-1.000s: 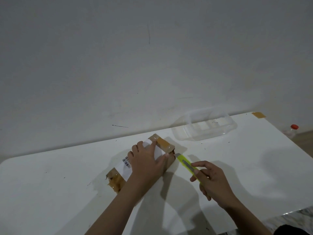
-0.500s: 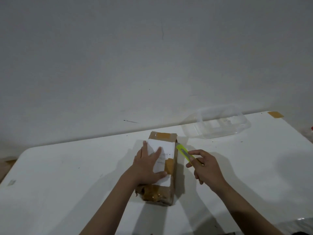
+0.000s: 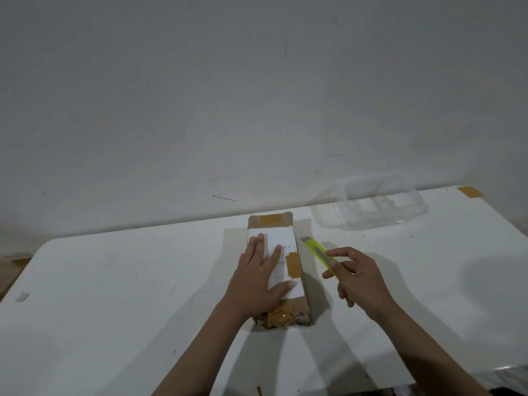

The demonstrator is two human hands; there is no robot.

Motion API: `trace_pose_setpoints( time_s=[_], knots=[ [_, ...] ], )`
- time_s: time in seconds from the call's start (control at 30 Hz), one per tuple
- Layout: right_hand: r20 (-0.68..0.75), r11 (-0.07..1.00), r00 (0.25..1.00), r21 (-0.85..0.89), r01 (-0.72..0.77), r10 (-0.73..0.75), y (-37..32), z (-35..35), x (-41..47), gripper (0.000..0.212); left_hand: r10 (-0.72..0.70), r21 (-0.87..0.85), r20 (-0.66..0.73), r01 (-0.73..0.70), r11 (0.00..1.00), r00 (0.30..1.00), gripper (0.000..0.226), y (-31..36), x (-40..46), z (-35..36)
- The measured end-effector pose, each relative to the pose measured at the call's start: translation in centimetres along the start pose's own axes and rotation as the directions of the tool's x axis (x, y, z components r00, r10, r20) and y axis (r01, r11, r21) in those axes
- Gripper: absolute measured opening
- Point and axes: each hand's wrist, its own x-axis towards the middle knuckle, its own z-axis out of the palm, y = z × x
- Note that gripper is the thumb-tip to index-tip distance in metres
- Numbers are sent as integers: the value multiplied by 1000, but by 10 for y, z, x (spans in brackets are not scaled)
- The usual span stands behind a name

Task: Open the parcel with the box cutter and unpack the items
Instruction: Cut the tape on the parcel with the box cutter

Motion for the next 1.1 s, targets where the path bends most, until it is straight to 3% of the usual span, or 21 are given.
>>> trace_pose_setpoints(
  time_s=[0.37, 0.73, 1.1],
  knots=[
    [16, 995, 998, -72, -62, 64, 4, 6, -11, 10, 23, -63, -120, -30, 998, 992, 69, -1, 1, 12],
    [50, 995, 997, -76, -59, 63, 3, 5, -11, 10, 27, -53, -113, -33, 998, 993, 61, -3, 2, 15],
    [133, 989, 986, -127, -80, 97, 1, -2, -13, 14, 17, -28, -130, -21, 999, 991, 68, -4, 3, 17]
  ],
)
